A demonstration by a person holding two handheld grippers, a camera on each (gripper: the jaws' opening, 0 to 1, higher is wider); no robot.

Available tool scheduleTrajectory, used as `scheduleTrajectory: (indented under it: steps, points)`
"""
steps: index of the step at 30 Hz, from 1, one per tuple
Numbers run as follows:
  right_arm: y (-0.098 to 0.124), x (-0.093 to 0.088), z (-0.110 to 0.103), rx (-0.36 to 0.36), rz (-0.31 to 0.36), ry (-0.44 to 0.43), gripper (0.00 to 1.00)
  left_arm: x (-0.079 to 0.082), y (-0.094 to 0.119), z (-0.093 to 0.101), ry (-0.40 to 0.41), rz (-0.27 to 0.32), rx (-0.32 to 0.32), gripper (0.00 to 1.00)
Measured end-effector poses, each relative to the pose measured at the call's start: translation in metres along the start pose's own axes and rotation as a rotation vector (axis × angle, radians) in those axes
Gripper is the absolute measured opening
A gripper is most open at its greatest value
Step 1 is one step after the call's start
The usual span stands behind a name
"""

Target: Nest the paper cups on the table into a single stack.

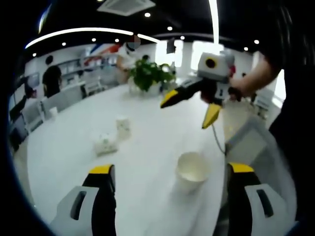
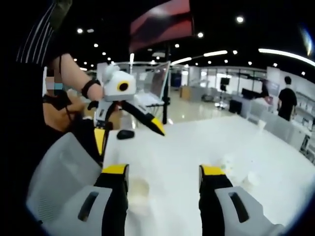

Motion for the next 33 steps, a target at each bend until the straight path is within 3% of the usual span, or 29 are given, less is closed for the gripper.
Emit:
scheduleTrajectory:
  steps: [12, 33]
  points:
    - [0.006, 0.001, 0.025, -0.09, -0.01, -0.002, 0.68, -0.002, 0.002, -0.001, 0.003, 0.004, 0.004, 0.93]
    - [0.005, -0.018, 0.087, -0.233, -0.055, -0.009, 0.86, -0.004, 0.007, -0.001, 0.015, 0.003, 0.017, 0.92]
Point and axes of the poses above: the point that each gripper's makers call its tool centre point, and the gripper's own axes: y roughly backward along the fingers, z roughly to its right, x roughly out of its top, the point moved 8 cm from there along y, roughly backward along the fingers, and after that the axes turned 8 degrees about y, right-handed, at the moved point
